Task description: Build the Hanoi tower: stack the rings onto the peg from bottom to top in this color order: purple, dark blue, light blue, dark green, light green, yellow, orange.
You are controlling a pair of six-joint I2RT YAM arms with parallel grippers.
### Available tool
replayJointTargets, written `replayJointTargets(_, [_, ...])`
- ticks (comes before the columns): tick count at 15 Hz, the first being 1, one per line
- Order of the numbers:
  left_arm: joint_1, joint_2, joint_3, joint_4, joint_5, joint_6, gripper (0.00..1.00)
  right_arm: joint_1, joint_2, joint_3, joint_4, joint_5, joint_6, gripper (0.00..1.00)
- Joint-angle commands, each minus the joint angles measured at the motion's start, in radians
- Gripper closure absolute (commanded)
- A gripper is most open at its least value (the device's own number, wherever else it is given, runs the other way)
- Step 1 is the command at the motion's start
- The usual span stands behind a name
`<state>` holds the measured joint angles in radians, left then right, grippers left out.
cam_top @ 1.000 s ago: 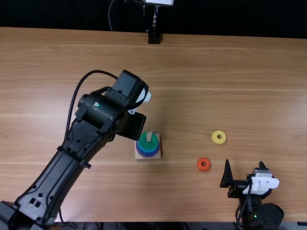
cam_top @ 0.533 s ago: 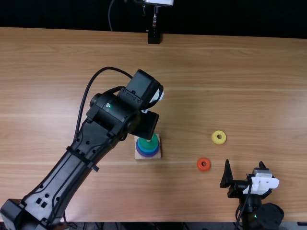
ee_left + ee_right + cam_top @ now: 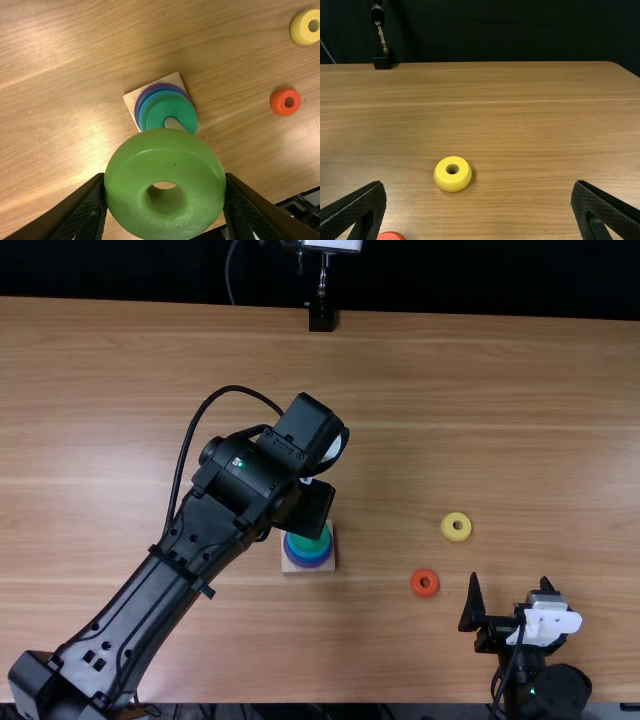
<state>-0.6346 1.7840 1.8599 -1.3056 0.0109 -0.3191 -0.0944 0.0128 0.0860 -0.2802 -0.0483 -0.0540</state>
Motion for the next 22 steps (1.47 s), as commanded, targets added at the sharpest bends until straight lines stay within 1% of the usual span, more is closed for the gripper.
replayJointTargets(1, [-0.023, 0.014, 0.030, -0.001, 0.009, -0.012, 1.00, -0.007, -0.013, -0.071, -0.078, 0.004, -0.003, 0.00])
replayJointTargets(8, [-0.053, 0.046, 0.032, -0.001, 0.009, -0.016, 1.00, -0.007, -0.013, -0.071, -0.078, 0.004, -0.003, 0.00])
replayJointTargets(19, [-0.054, 0.084, 0.030, 0.002, 0.011, -0.014, 1.00, -0.007, -0.013, -0.071, -0.078, 0.004, -0.003, 0.00])
replayJointTargets(20, [-0.056, 0.084, 0.032, 0.006, 0.013, -0.012, 0.98, -0.007, -0.013, -0.071, -0.078, 0.004, -0.003, 0.00])
replayJointTargets(21, [-0.054, 0.086, 0.032, 0.015, 0.011, -0.012, 0.69, -0.007, -0.013, -0.071, -0.078, 0.004, -0.003, 0.00])
replayJointTargets(22, [-0.054, 0.089, 0.032, 0.015, 0.011, -0.012, 0.29, -0.007, -0.013, -0.071, -0.078, 0.004, -0.001, 0.00])
